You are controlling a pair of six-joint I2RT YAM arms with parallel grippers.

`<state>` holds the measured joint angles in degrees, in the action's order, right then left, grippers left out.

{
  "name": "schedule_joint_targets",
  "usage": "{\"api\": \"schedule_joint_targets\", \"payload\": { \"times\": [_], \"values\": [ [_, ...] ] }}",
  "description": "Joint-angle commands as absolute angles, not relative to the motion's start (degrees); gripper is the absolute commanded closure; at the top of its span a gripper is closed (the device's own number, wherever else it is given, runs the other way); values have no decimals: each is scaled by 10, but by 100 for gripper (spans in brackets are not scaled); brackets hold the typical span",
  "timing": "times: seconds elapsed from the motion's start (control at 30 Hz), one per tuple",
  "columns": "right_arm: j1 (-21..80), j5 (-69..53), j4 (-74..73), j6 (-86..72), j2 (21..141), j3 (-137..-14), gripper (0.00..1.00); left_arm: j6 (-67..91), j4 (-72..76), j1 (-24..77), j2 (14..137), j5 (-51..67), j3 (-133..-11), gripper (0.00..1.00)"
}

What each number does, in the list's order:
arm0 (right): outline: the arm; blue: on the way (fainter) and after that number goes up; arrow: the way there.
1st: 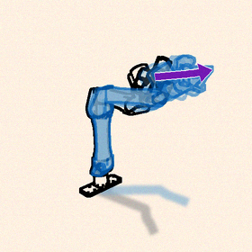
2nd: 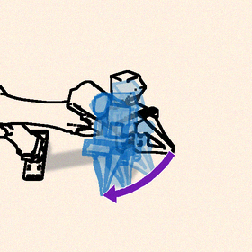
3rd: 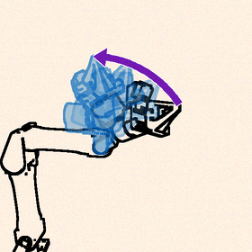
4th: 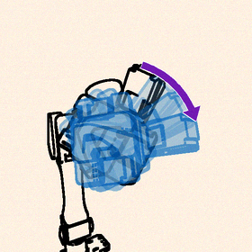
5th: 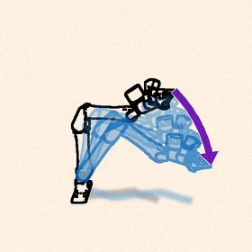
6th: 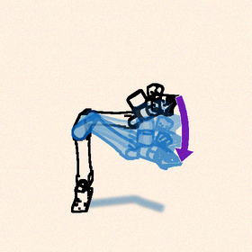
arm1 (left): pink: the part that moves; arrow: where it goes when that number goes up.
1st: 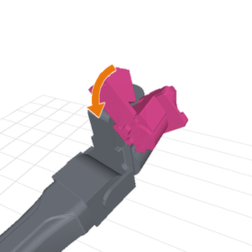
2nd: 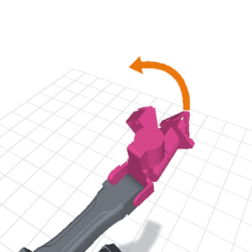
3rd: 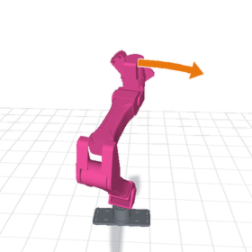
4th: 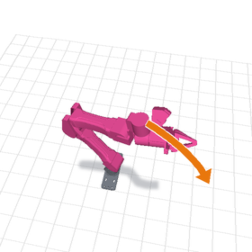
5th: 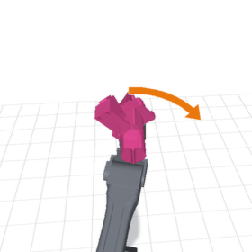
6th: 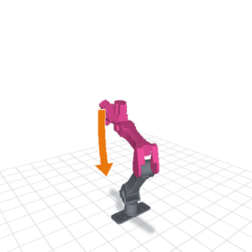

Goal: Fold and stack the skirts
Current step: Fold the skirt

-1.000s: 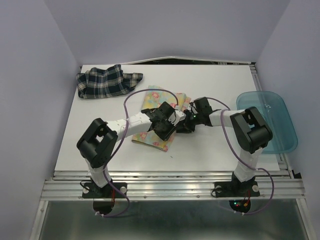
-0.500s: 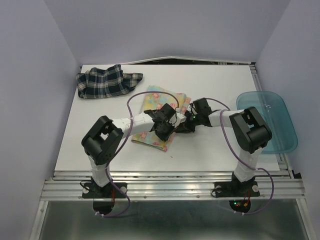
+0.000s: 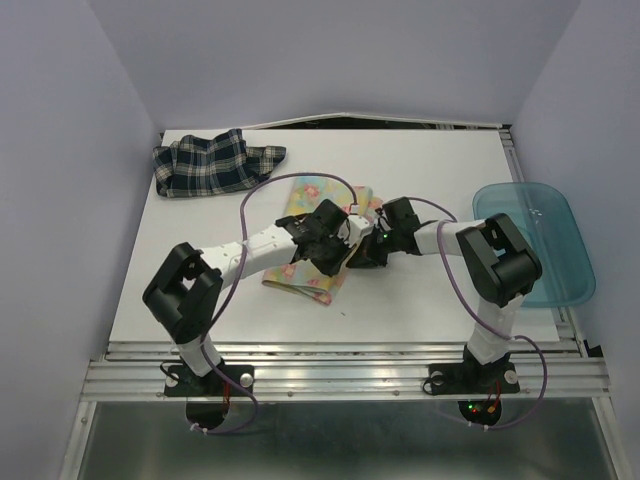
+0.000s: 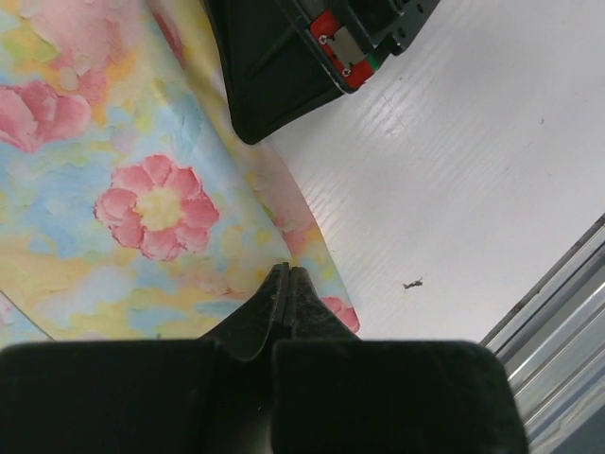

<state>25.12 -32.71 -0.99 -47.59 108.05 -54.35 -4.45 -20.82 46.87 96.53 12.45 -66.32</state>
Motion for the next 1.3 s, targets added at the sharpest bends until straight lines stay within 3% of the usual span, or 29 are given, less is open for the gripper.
{"api": "schedule_joint_targets", "payload": {
  "times": [0.0,0.33,0.43,0.5,0.7,1.03,1.27],
  "values": [
    [262,-295,-27,-467,1091,-534,99,-51,-208,482,947,148,-660,100],
    [253,-283,-66,-433,1080,-556,99,-69,-211,489,1016,170,-630,100],
    [232,-270,-101,-400,1072,-584,90,-69,-206,489,1025,171,-621,100],
    [217,-258,-149,-379,1072,-617,84,-69,-209,489,1032,176,-622,93],
    [150,-217,-218,-299,1069,-686,82,-69,-206,489,1044,187,-626,82],
    [121,-233,-205,-267,1139,-883,76,-69,-204,488,1048,190,-628,77],
    [121,-310,-156,-318,1179,-911,78,-69,-205,488,1053,186,-647,75]
  ]
}}
